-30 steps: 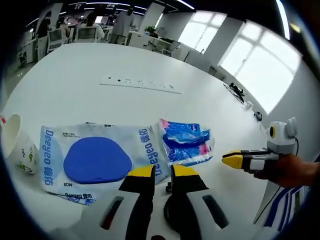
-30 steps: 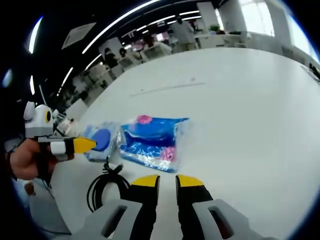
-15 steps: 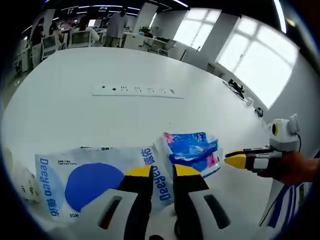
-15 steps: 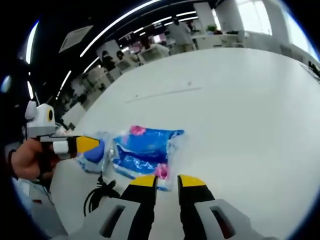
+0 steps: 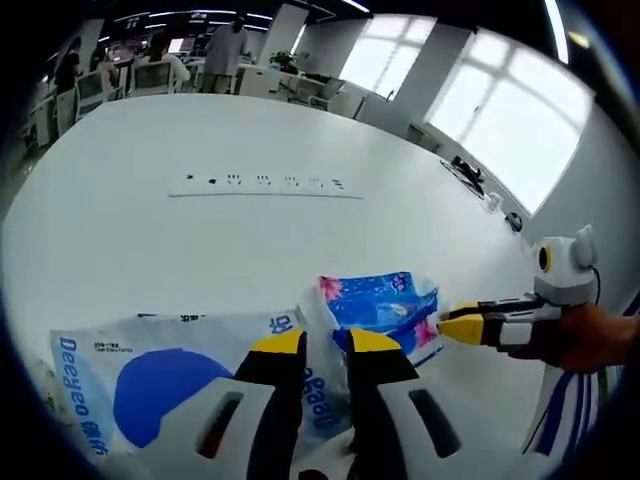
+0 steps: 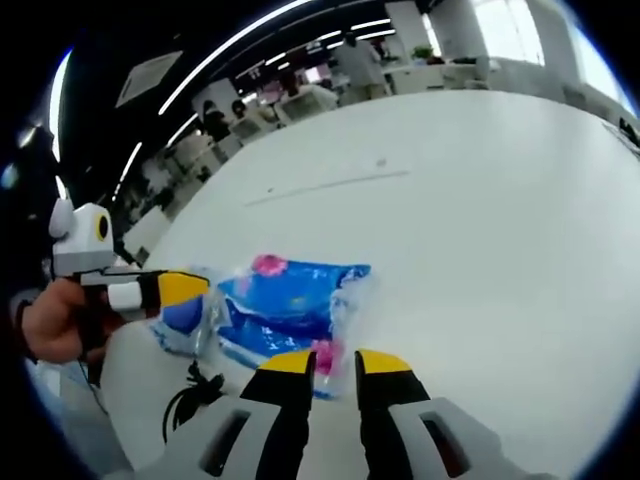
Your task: Arrange the tabletop items into an orderly group along one side of the table until the central work area is clear of visible clutter.
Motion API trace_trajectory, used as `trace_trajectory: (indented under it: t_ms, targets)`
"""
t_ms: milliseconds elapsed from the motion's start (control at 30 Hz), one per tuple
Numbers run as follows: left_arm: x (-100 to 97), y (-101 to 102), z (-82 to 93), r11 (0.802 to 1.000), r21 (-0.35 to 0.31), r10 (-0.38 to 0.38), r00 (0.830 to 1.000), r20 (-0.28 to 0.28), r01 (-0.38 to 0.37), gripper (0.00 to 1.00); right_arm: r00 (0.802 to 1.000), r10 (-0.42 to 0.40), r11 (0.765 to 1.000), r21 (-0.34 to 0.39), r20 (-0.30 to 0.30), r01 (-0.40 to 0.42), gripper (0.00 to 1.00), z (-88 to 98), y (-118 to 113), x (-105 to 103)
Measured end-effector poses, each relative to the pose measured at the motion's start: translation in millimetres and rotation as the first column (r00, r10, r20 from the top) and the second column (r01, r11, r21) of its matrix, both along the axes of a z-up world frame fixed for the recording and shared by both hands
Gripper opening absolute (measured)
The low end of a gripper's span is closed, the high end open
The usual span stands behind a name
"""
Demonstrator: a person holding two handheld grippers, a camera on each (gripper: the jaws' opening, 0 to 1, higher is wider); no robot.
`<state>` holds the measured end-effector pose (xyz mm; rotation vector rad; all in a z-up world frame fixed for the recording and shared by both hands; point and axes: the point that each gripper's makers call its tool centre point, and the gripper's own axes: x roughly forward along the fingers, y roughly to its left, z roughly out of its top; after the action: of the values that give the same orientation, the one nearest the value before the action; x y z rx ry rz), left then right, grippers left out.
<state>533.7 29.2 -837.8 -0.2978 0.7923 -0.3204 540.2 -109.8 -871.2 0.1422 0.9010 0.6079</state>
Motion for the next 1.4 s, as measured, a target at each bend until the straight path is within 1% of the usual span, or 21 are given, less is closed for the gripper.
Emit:
trace_trajectory:
  t_ms: [100, 133, 167, 300, 500, 767, 867, 1067, 1233, 1300, 1400]
  targets:
    - [2.6, -1, -4.8, 1.000, 0.003, -0.006, 1.000, -0.007, 0.006, 0.11, 1.000, 0.000, 1.000, 0.002, -0.001, 0.000, 0.13, -0.2, 2, 1]
    - [2.6, -2, -5.5, 1.000, 0.008, -0.009, 1.000, -0.008, 0.009, 0.10, 1.000, 0.000, 1.000, 0.004, -0.003, 0.000, 0.12, -3.7, 2, 6]
    - [2.4, -3, -6.1, 1.000, 0.011, -0.014, 1.000, -0.010, 0.014, 0.09, 1.000, 0.001, 1.000, 0.004, -0.004, -0.001, 0.11, -4.5, 2, 7]
    - [1.5, -4, -8.9, 0.999, 0.028, -0.028, 0.999, -0.019, 0.029, 0.00, 1.000, 0.016, 1.000, -0.007, 0.001, -0.016, 0.07, -7.7, 3, 9]
    - [-2.3, -9, -9.9, 0.998, 0.036, -0.051, 0.998, -0.024, 0.051, 0.00, 1.000, 0.025, 1.000, -0.015, 0.014, -0.024, 0.03, -12.1, 1, 18]
    - [-11.1, -15, -11.0, 0.995, 0.053, -0.078, 0.996, -0.035, 0.080, 0.00, 0.999, 0.036, 0.999, -0.020, 0.016, -0.036, 0.02, -9.2, -4, 14]
    - [-13.8, -16, -10.3, 0.995, 0.053, -0.081, 0.996, -0.039, 0.083, 0.00, 0.999, 0.036, 0.999, -0.021, 0.016, -0.036, 0.02, -11.2, -6, 18]
    - [-17.1, -16, -11.1, 0.994, 0.064, -0.088, 0.995, -0.047, 0.091, 0.00, 0.999, 0.041, 0.999, -0.026, 0.017, -0.041, 0.03, -10.9, -4, 15]
    - [-17.2, -15, -11.2, 0.995, 0.058, -0.077, 0.996, -0.053, 0.080, 0.00, 0.999, 0.038, 0.999, -0.031, 0.016, -0.037, 0.05, -9.6, -6, 14]
    - [-17.6, -16, -9.4, 0.995, 0.054, -0.077, 0.996, -0.051, 0.080, 0.03, 0.999, 0.034, 0.999, -0.033, 0.017, -0.034, 0.07, -7.3, -8, 12]
    - [-17.9, -17, -7.7, 0.996, 0.051, -0.076, 0.996, -0.048, 0.078, 0.05, 0.999, 0.030, 0.999, -0.035, 0.018, -0.030, 0.09, -4.9, -8, 10]
